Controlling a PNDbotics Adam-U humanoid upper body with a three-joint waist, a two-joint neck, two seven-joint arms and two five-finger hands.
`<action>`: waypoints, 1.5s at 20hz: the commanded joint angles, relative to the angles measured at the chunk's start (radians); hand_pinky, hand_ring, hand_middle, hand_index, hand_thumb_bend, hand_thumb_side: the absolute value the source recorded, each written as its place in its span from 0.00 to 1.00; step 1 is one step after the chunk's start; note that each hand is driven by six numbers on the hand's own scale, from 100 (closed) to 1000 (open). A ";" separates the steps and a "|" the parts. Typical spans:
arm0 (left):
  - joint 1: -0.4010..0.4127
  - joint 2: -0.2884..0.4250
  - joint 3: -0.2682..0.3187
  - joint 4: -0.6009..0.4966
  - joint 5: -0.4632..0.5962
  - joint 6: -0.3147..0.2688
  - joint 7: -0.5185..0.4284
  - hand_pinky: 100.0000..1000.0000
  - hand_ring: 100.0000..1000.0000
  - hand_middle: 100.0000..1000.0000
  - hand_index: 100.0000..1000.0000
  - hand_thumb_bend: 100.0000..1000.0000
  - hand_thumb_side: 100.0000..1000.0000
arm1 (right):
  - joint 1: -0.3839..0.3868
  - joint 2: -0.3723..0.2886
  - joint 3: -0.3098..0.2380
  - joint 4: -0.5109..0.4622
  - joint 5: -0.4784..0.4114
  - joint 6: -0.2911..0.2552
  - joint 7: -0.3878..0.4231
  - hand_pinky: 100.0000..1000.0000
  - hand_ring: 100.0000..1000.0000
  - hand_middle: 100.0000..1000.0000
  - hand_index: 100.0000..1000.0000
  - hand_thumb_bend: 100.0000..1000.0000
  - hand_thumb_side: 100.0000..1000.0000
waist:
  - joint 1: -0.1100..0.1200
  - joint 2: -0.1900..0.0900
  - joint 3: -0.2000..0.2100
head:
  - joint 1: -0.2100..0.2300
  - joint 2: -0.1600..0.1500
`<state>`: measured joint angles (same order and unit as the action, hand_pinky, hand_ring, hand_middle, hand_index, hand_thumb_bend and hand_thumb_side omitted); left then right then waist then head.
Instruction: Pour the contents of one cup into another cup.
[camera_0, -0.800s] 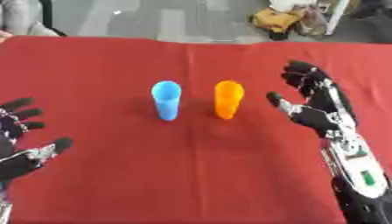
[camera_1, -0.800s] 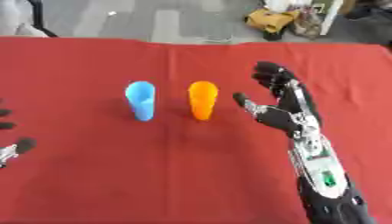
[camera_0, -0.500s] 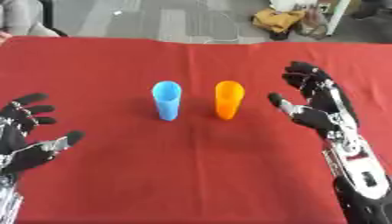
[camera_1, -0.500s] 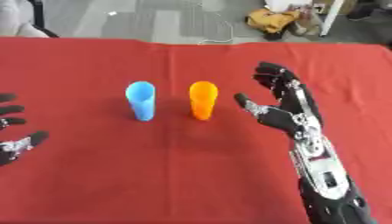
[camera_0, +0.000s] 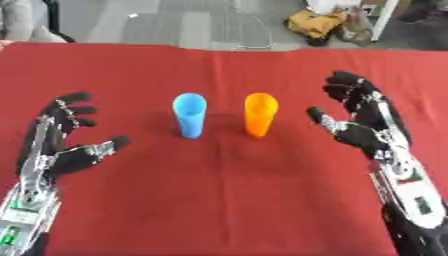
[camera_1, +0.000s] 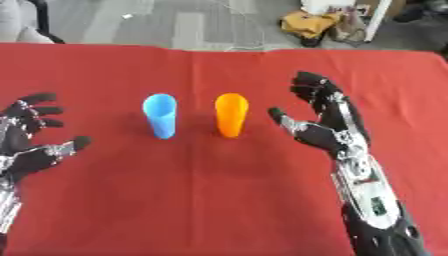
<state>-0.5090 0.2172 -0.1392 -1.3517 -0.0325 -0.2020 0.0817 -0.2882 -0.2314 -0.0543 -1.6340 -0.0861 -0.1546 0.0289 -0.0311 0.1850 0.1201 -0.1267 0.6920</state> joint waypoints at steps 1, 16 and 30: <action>-0.032 -0.004 -0.007 0.028 -0.010 -0.022 -0.006 0.57 0.66 0.70 0.73 0.84 0.00 | -0.007 -0.006 -0.001 -0.010 -0.003 -0.002 0.004 0.87 0.76 0.70 0.79 0.52 0.00 | 0.001 -0.016 -0.003 | 0.004 -0.008; -0.187 -0.075 -0.037 0.241 -0.104 -0.044 -0.049 0.56 0.66 0.70 0.74 0.80 0.00 | -0.008 0.002 0.007 -0.010 -0.005 -0.002 0.012 0.87 0.76 0.70 0.79 0.52 0.00 | -0.007 -0.012 -0.033 | 0.018 -0.012; -0.281 -0.103 -0.018 0.438 -0.138 -0.119 -0.069 0.55 0.65 0.70 0.74 0.76 0.00 | -0.013 0.007 0.009 -0.010 -0.004 -0.002 0.009 0.87 0.76 0.72 0.79 0.52 0.00 | -0.018 0.002 -0.066 | 0.025 -0.024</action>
<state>-0.7662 0.1124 -0.1667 -0.9118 -0.1692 -0.3124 0.0160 -0.2888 -0.2147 -0.0422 -1.6339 -0.0887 -0.1551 0.0404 -0.0512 0.2015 0.0546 -0.1049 0.6789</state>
